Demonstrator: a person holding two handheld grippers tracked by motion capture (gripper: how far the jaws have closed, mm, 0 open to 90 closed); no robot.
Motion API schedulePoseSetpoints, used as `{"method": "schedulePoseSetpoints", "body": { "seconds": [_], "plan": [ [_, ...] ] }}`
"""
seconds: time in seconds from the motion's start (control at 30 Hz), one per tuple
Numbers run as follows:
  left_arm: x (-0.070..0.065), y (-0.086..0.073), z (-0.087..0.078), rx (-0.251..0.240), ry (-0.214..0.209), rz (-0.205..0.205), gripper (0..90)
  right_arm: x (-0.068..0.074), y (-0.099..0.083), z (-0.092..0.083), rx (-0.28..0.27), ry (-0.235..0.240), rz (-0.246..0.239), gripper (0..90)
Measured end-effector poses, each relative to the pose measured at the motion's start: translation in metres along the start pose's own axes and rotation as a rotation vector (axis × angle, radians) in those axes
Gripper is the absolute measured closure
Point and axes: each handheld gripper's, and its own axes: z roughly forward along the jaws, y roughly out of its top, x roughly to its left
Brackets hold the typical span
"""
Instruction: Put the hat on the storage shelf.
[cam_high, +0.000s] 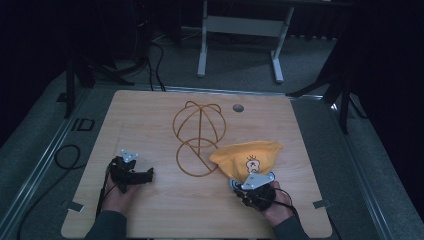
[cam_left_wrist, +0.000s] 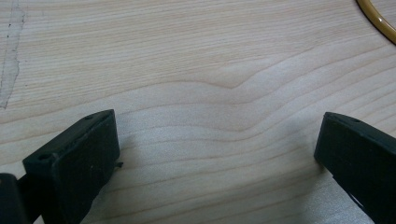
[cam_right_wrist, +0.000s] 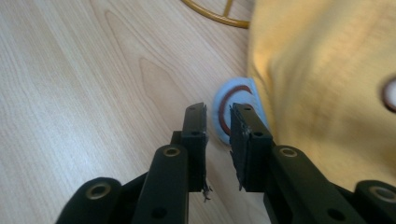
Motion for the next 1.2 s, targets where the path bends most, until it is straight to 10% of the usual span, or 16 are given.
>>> {"method": "schedulePoseSetpoints", "body": {
  "seconds": [0.27, 0.63, 1.2],
  "plan": [
    [0.000, 0.000, 0.000, 0.000, 0.000, 0.000, 0.2, 0.003, 0.009, 0.013, -0.002, -0.066, -0.068, 67.4],
    [0.000, 0.000, 0.000, -0.001, 0.000, 0.000, 0.2, -0.007, 0.003, 0.028, 0.054, -0.073, -0.026, 61.2],
    [-0.001, 0.000, 0.000, -0.005, -0.003, -0.003, 0.1, -0.024, 0.006, 0.015, 0.052, -0.045, 0.014, 82.9]
  ]
}}
